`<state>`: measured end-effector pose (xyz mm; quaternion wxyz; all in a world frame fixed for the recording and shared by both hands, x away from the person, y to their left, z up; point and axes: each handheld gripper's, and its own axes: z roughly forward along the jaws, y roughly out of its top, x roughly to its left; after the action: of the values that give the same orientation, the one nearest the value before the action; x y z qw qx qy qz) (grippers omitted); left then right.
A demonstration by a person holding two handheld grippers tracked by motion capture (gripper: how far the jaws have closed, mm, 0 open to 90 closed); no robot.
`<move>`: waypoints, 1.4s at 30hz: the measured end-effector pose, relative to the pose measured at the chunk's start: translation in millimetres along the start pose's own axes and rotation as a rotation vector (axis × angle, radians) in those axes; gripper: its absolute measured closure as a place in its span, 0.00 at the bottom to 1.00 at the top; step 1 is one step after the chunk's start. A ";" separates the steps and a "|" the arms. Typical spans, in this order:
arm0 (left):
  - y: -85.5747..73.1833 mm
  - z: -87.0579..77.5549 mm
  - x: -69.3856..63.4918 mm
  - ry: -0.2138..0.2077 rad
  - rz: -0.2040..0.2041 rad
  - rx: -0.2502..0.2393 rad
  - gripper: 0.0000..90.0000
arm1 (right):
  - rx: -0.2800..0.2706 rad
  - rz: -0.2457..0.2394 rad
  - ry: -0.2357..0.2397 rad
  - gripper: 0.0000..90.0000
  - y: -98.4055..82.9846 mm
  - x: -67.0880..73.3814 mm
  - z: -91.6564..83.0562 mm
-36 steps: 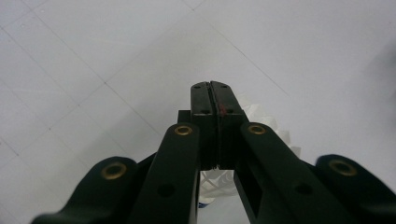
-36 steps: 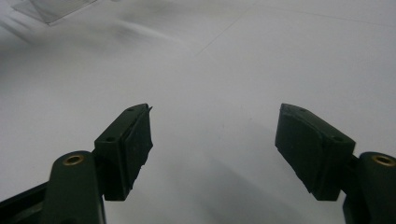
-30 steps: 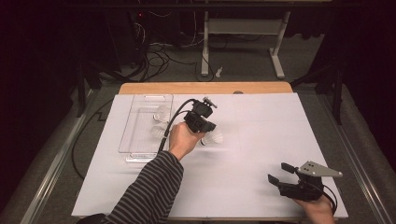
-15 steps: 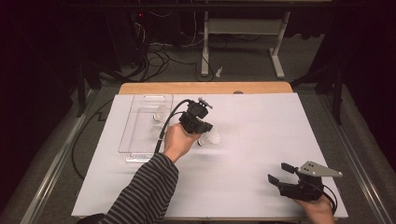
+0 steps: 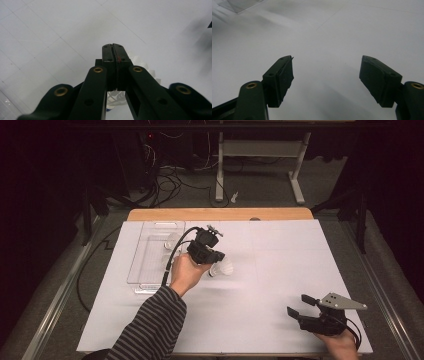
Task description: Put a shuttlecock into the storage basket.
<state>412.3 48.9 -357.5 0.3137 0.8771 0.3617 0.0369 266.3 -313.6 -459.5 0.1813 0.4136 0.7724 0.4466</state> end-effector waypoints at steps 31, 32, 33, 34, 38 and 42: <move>-10.7 -17.3 0.3 -0.007 0.002 -0.019 0.99 | 0.002 0.001 -0.001 0.31 0.0 0.2 0.2; -10.9 -18.1 0.4 -0.007 0.001 -0.021 0.99 | 0.002 0.001 -0.001 0.31 0.0 0.2 0.3; -11.0 -18.5 0.4 -0.007 0.000 -0.023 0.99 | 0.003 0.000 -0.001 0.31 0.0 0.3 0.3; -11.3 -19.5 0.7 -0.008 0.002 -0.022 0.99 | 0.003 0.001 -0.001 0.31 0.0 0.3 0.3; -12.7 -21.6 1.5 -0.009 0.000 -0.026 0.99 | 0.002 0.001 -0.001 0.31 0.0 0.2 0.2; -14.8 -24.3 3.4 -0.010 -0.006 -0.029 0.99 | 0.003 0.001 -0.001 0.31 0.0 0.2 0.3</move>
<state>398.6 71.9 -347.2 0.3283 0.8716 0.3622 0.0366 266.3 -313.2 -459.6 0.1807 0.4143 0.7729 0.4453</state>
